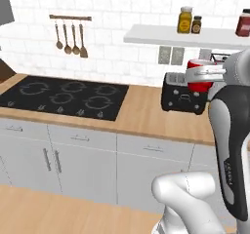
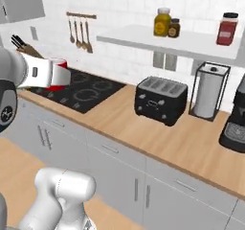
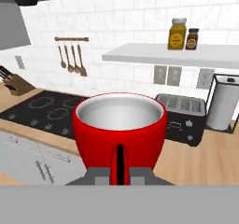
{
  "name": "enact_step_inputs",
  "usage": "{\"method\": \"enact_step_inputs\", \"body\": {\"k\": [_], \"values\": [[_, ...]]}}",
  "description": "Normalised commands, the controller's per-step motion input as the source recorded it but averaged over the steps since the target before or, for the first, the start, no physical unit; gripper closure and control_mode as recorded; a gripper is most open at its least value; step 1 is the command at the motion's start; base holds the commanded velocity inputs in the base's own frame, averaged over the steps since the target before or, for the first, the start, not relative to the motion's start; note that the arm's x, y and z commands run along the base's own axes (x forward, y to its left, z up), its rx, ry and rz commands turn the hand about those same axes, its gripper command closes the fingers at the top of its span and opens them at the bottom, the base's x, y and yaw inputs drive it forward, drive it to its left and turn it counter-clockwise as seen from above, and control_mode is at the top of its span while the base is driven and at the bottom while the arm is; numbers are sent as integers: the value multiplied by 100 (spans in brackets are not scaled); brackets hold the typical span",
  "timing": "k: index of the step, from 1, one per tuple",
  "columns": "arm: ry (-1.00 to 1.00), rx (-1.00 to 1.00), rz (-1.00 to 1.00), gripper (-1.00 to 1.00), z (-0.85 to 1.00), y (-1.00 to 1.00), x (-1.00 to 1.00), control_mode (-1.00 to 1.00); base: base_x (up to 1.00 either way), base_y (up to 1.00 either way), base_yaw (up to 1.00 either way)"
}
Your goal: Gather all objects into one cabinet and sort the glasses and bowls to opposite sides.
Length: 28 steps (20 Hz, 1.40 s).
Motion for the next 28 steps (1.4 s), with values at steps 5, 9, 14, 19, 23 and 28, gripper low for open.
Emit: {"method": "enact_step_inputs", "body": {"k": [5, 9, 14, 19, 23, 28], "values": [[0, 0, 0, 100, 0, 0, 0, 100, -30, 10, 96], [0, 0, 0, 100, 0, 0, 0, 100, -22, 2, 95], [0, 0, 0, 100, 0, 0, 0, 100, -5, 9, 93], [0, 0, 0, 100, 0, 0, 0, 100, 29, 23, 69], [0, 0, 0, 100, 0, 0, 0, 100, 90, 19, 34], [0, 0, 0, 100, 0, 0, 0, 100, 100, 0, 14]]}}
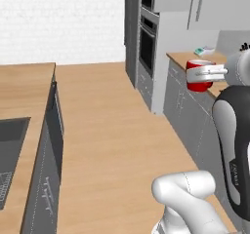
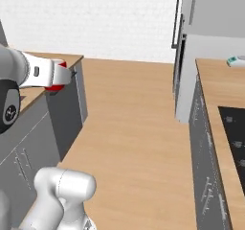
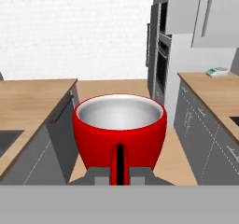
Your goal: Gather all objects into one cabinet and sort the glasses and bowls to opposite sides.
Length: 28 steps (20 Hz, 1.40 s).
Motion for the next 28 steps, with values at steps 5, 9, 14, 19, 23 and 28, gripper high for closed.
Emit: {"method": "enact_step_inputs", "body": {"k": [5, 9, 14, 19, 23, 28], "values": [[0, 0, 0, 100, 0, 0, 0, 100, 100, 0, 5], [0, 0, 0, 100, 0, 0, 0, 100, 100, 0, 4], [0, 0, 0, 100, 0, 0, 0, 100, 100, 0, 4], [0, 0, 0, 100, 0, 0, 0, 100, 100, 1, 3], [0, 0, 0, 100, 0, 0, 0, 100, 100, 7, 1], [0, 0, 0, 100, 0, 0, 0, 100, 100, 8, 0]]}}
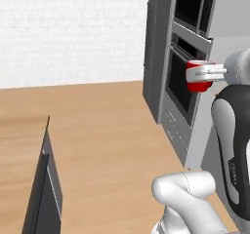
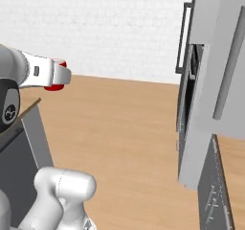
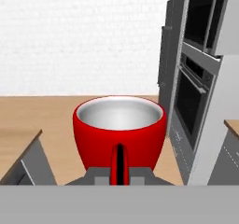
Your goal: Gather all objects into one cabinet and sort the glasses and bowls to opposite sides.
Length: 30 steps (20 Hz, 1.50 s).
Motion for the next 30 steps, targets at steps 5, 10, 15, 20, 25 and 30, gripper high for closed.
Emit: {"method": "enact_step_inputs", "body": {"k": [5, 10, 15, 20, 25, 30], "values": [[0, 0, 0, 100, 0, 0, 0, 100, 100, 4, 0], [0, 0, 0, 100, 0, 0, 0, 100, 93, 1, -6], [0, 0, 0, 100, 0, 0, 0, 100, 54, -6, -45], [0, 0, 0, 100, 0, 0, 0, 100, 38, 0, -61], [0, 0, 0, 100, 0, 0, 0, 100, 29, 0, -69], [0, 0, 0, 100, 0, 0, 0, 100, 28, 0, -72]]}}
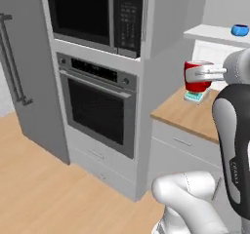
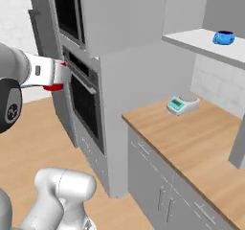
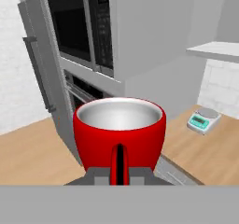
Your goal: Gather all objects into one cabinet and sort the glasses and bowls to opposite sides.
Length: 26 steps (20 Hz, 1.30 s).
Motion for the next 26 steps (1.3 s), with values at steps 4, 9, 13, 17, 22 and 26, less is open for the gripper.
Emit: {"method": "enact_step_inputs", "body": {"k": [4, 9, 13, 17, 22, 26], "values": [[0, 0, 0, 100, 0, 0, 0, 100, 31, 0, -71], [0, 0, 0, 100, 0, 0, 0, 100, 32, 0, -70], [0, 0, 0, 100, 0, 0, 0, 100, 46, 3, -64], [0, 0, 0, 100, 0, 0, 0, 100, 57, 24, -51], [0, 0, 0, 100, 0, 0, 0, 100, 59, 34, -32], [0, 0, 0, 100, 0, 0, 0, 100, 59, 45, -25]]}}
